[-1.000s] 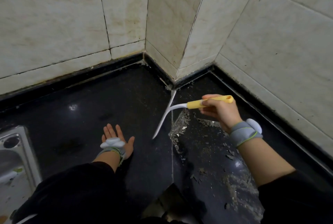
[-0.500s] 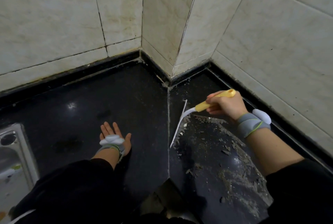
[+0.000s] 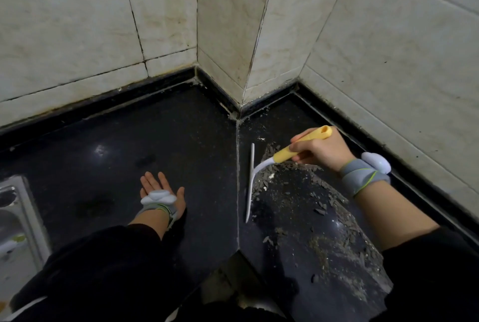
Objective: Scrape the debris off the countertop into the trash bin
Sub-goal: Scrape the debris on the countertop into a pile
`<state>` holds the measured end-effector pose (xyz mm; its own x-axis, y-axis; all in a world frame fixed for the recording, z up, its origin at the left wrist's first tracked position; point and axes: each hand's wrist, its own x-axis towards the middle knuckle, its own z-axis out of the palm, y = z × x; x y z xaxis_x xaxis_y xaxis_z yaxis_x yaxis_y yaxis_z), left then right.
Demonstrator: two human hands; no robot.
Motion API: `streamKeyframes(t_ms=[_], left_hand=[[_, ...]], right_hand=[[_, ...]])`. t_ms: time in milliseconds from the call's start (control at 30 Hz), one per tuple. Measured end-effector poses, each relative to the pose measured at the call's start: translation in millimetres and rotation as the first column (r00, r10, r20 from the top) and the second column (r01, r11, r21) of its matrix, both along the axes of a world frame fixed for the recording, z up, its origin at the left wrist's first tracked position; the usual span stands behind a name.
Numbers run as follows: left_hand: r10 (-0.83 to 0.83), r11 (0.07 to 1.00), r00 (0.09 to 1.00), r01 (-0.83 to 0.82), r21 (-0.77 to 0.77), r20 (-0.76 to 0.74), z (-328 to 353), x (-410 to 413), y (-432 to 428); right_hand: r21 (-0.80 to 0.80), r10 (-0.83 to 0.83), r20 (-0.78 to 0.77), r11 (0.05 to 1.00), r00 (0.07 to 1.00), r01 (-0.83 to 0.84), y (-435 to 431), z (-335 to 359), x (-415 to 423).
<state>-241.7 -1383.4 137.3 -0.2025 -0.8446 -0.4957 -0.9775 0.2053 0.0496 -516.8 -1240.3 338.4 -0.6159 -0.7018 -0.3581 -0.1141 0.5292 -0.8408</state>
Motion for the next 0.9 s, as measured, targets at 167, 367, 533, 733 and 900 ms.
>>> streamKeyframes(t_ms=[167, 367, 533, 733, 900], left_hand=[[-0.133, 0.989, 0.989, 0.128, -0.075, -0.064, 1, -19, 19], [-0.245, 0.963, 0.959, 0.224, -0.147, -0.142, 1, -55, 56], [-0.287, 0.954, 0.95, 0.272, -0.122, -0.12, 6, -71, 61], [-0.304, 0.951, 0.948, 0.297, -0.082, -0.096, 12, -88, 56], [-0.31, 0.95, 0.946, 0.303, -0.074, -0.095, 14, -102, 40]], right_hand=[[-0.053, -0.035, -0.005, 0.998, 0.999, 0.034, 7, 5, 0], [-0.011, 0.099, 0.132, 0.995, 0.986, -0.098, 20, -16, 19], [0.05, 0.026, 0.106, 0.998, 0.994, -0.032, 51, -7, -20], [-0.05, -0.085, 0.143, 0.994, 0.986, 0.093, 57, -4, -42], [-0.222, -0.213, 0.223, 0.939, 0.951, 0.262, 30, -11, -52]])
